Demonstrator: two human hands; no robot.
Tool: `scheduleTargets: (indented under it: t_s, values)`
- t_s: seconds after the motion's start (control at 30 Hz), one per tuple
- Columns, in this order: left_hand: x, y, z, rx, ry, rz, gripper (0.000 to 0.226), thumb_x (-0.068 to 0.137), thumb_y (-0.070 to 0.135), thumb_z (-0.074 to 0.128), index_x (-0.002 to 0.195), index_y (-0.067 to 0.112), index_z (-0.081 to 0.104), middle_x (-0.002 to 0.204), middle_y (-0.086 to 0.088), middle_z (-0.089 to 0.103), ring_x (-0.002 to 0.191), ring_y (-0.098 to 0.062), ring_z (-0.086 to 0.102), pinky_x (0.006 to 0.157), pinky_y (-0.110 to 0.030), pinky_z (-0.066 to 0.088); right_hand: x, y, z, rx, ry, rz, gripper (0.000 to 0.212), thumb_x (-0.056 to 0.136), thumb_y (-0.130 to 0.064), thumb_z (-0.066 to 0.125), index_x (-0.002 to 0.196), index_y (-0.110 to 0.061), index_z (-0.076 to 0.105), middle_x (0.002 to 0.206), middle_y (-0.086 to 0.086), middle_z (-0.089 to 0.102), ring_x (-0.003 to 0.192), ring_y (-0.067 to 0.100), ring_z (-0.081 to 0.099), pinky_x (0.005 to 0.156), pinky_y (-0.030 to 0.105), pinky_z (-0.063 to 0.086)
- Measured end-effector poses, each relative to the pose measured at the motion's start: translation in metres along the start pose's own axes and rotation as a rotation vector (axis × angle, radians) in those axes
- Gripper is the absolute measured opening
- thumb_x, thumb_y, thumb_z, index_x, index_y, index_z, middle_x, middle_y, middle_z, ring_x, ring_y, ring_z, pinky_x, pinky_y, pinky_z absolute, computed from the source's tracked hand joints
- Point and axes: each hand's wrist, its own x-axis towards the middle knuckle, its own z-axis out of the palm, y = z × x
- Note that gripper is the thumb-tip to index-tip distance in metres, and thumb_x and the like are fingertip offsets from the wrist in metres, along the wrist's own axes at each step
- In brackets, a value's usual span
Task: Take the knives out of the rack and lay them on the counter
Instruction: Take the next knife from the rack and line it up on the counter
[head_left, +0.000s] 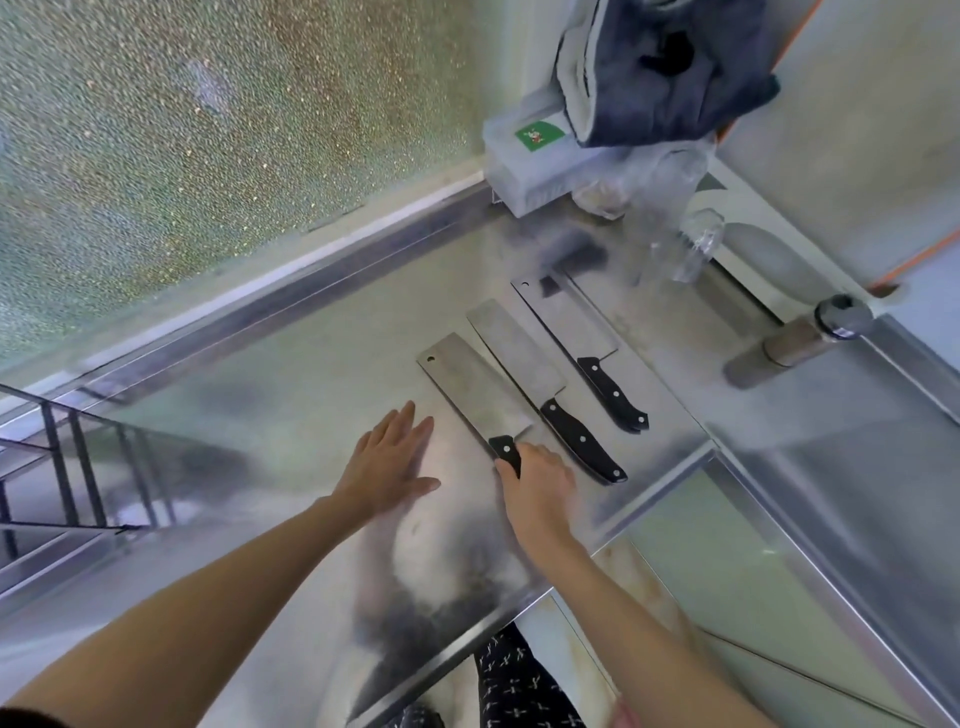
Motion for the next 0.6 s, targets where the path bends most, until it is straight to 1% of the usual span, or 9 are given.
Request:
scheduleTargets:
  t_s: [0.07,0.13,0.17,0.23,0.3,0.37,0.5,0.6]
  values:
    - [0.000,-0.001,0.001,0.015,-0.008,0.000,0.088,0.079,0.063,0.045,0.147,0.022,0.008,0.159,-0.009,-0.003,0.147,-0.029,0.001,0.119,-0.044,0.013,0.000,-0.001,0.001,0.004,0.003,0.000,0.031,0.093,-0.030,0.046,0.114,-0.009,0.056,0.110,0.011,0.065,0.102,0.027,0.055,0.088,0.037,0.041]
    - [0.000,-0.001,0.001,0.018,-0.014,-0.002,0.097,0.070,0.075,0.030,0.147,0.021,0.007,0.159,-0.010,-0.003,0.147,-0.029,0.001,0.119,-0.044,0.013,0.000,-0.001,0.002,0.012,0.003,0.001,0.030,0.092,-0.029,0.047,0.113,-0.009,0.057,0.109,0.012,0.063,0.101,0.028,0.055,0.086,0.037,0.042]
    - [0.000,-0.001,0.002,0.015,-0.018,-0.003,0.097,0.070,0.075,0.030,0.147,0.021,0.007,0.159,-0.010,-0.003,0.147,-0.030,0.000,0.119,-0.045,0.013,0.000,-0.001,0.003,0.016,0.003,0.004,0.031,0.092,-0.029,0.048,0.113,-0.008,0.056,0.109,0.012,0.062,0.101,0.028,0.055,0.085,0.037,0.043]
    - [0.000,-0.001,0.002,0.012,-0.016,0.004,0.088,0.079,0.063,0.044,0.147,0.021,0.007,0.159,-0.010,-0.004,0.147,-0.030,0.000,0.120,-0.045,0.012,-0.001,-0.002,0.004,0.021,0.009,0.012,0.030,0.092,-0.029,0.049,0.112,-0.009,0.057,0.110,0.011,0.058,0.100,0.027,0.054,0.081,0.036,0.045]
    - [0.000,-0.001,0.003,-0.003,-0.006,0.013,0.085,0.082,0.055,0.051,0.147,0.020,0.008,0.159,-0.010,-0.004,0.147,-0.030,-0.001,0.120,-0.046,0.012,-0.001,-0.002,0.005,0.022,0.018,0.019,0.029,0.090,-0.030,0.051,0.111,-0.010,0.058,0.111,0.009,0.053,0.102,0.025,0.051,0.076,0.035,0.046]
    - [0.000,-0.001,0.002,-0.017,-0.004,0.016,0.084,0.083,0.053,0.052,0.147,0.021,0.008,0.159,-0.010,-0.005,0.147,-0.029,-0.002,0.120,-0.046,0.012,-0.001,-0.002,0.007,0.005,0.019,0.024,0.030,0.090,-0.030,0.053,0.112,-0.011,0.058,0.114,0.007,0.051,0.105,0.023,0.048,0.073,0.034,0.045]
    - [0.001,-0.003,0.004,-0.029,-0.003,0.022,0.085,0.082,0.054,0.051,0.147,0.021,0.008,0.159,-0.010,-0.005,0.147,-0.029,-0.002,0.120,-0.046,0.012,-0.001,-0.002,0.013,-0.033,0.025,0.044,0.029,0.089,-0.032,0.053,0.110,-0.013,0.059,0.114,0.005,0.052,0.106,0.021,0.047,0.070,0.032,0.044]
    - [0.001,-0.005,0.006,-0.021,-0.007,0.024,0.084,0.083,0.055,0.050,0.147,0.022,0.007,0.159,-0.009,-0.006,0.147,-0.028,-0.003,0.120,-0.046,0.012,-0.001,-0.002,0.018,-0.060,0.051,0.030,0.029,0.089,-0.033,0.054,0.109,-0.013,0.060,0.112,0.005,0.054,0.104,0.021,0.048,0.073,0.031,0.043]
